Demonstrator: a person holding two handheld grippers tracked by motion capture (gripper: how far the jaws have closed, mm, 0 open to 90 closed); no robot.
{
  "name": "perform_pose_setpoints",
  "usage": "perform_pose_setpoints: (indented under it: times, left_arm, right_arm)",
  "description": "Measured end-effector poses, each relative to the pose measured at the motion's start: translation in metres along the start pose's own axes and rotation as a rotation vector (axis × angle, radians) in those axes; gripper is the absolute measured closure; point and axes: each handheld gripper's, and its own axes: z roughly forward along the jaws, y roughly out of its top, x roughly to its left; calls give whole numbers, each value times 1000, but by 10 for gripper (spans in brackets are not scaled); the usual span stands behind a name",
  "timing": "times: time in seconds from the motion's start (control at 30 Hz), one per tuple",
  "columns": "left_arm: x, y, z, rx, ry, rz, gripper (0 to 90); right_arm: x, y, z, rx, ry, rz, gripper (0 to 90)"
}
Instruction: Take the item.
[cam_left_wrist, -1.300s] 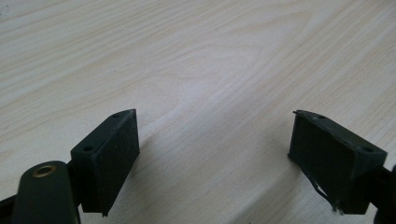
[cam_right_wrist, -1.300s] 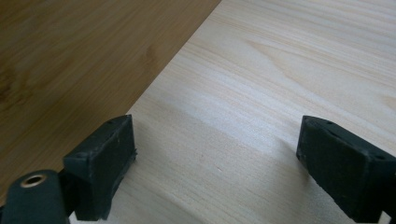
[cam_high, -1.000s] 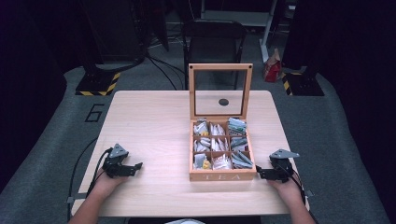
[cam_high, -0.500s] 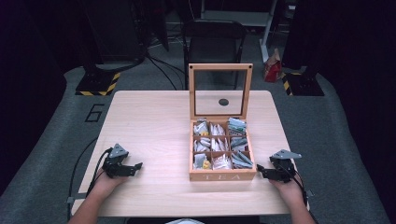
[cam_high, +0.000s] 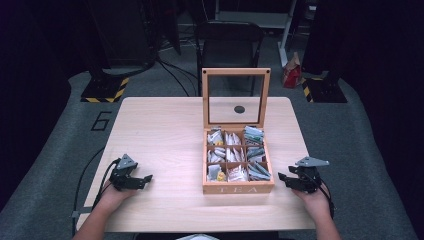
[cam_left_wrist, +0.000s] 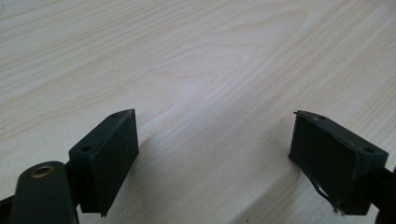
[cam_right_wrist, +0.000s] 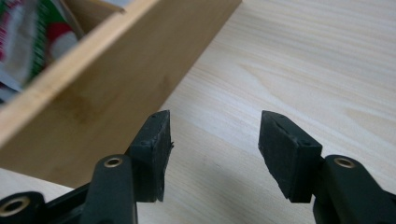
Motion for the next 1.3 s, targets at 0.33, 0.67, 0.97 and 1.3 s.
perform_pose_setpoints:
  times: [0.33, 0.67, 0.97, 1.3]
  left_arm:
    - [-1, 0, 0, -4, -2, -12, 148]
    - [0, 0, -1, 12, -9, -6, 148]
    - [0, 0, -1, 13, -8, -4, 147]
    - [0, 0, -1, 12, -8, -6, 148]
  right_arm:
    - [17, 21, -21, -42, 16, -27, 449]
    - [30, 39, -31, -71, 66, -59, 511]
    - [38, 63, -29, -84, 126, -83, 566]
    - [43, 76, -19, -78, 166, -111, 605]
